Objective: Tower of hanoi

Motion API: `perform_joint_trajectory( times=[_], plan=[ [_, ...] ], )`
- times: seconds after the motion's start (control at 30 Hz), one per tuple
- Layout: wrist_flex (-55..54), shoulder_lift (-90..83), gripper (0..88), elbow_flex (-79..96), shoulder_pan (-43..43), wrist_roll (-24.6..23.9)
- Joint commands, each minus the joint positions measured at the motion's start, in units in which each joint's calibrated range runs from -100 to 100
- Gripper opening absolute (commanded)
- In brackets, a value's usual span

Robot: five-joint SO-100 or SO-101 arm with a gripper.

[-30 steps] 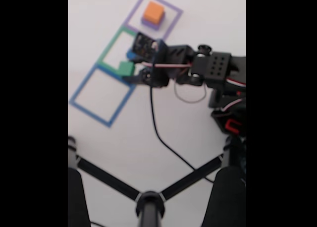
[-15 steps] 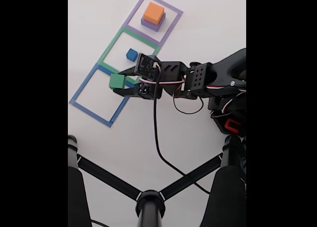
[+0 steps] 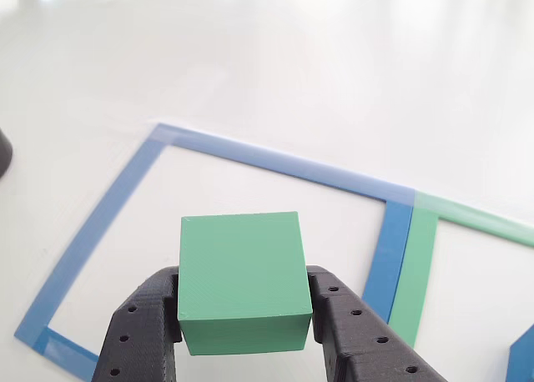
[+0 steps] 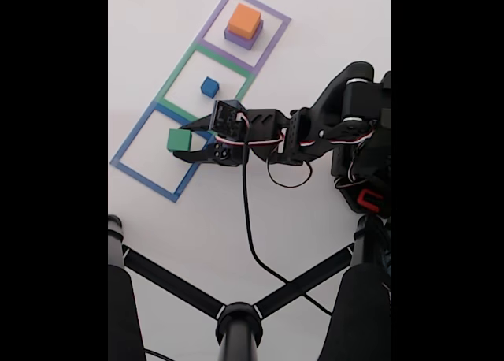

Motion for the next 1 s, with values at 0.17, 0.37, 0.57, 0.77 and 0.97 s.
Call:
perform_joint_trajectory(
  times=[0.17, 0.37, 0.57, 0.77, 0.97],
  plan=[
    [-4.00, 7.99, 12.5, -8.40, -1.24, 0.59],
    [-5.21, 12.15, 12.6, -11.58, -1.78, 0.59],
    [-5.70, 13.92, 13.2, -12.67, -1.78, 0.59],
    [-6.67, 15.36, 15.1, -12.76, -1.78, 0.59],
    [-7.64, 16.40, 17.8, -12.94, -1.85, 0.59]
  ],
)
